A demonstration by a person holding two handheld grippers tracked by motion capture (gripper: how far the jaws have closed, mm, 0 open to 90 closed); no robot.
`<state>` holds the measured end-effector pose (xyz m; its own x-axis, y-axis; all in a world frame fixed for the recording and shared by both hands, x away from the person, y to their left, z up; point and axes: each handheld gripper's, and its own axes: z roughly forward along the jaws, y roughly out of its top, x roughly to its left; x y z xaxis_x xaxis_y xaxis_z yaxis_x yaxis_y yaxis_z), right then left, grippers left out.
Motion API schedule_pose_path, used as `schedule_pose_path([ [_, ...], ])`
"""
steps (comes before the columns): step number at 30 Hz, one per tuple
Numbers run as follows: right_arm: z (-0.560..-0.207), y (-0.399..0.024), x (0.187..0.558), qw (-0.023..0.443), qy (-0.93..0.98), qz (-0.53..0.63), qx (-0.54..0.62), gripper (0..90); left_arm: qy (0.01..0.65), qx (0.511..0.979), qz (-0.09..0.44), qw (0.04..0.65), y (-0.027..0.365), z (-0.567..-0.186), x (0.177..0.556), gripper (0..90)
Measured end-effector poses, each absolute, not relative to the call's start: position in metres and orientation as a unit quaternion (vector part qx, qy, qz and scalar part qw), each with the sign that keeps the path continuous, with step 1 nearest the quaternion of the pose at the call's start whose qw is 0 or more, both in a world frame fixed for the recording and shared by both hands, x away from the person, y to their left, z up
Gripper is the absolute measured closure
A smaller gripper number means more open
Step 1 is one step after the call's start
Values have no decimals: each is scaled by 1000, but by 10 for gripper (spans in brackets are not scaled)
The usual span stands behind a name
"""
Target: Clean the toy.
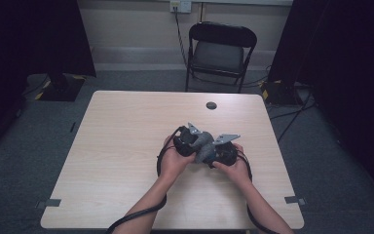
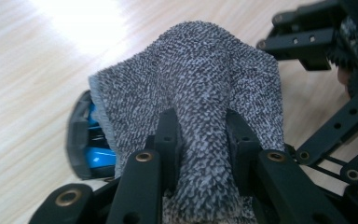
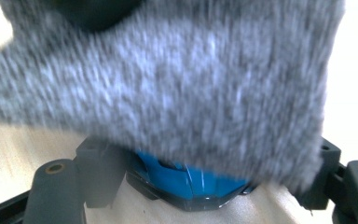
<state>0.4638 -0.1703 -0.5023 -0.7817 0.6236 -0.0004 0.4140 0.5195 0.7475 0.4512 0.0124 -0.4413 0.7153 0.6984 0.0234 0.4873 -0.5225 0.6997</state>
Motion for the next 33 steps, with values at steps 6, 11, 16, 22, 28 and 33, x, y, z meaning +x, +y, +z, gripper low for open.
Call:
schedule_pose_path([
  [6,-502,-170,464,136,861,387,301,249,327,874,166,319,0,-447,451,706],
  [11,-502,-170,464,136,861,387,301,249,327,876,170,309,-3,-448,451,705],
  [16,-502,-170,464,136,861,387,301,249,332,873,171,313,-2,-448,451,705],
  [22,-502,-170,464,136,861,387,301,249,342,868,178,313,2,-447,454,705],
  [28,-502,-170,464,136,861,387,300,249,354,864,181,308,10,-446,462,703],
  [33,-502,-170,464,136,861,387,300,249,369,858,183,308,17,-445,468,704],
])
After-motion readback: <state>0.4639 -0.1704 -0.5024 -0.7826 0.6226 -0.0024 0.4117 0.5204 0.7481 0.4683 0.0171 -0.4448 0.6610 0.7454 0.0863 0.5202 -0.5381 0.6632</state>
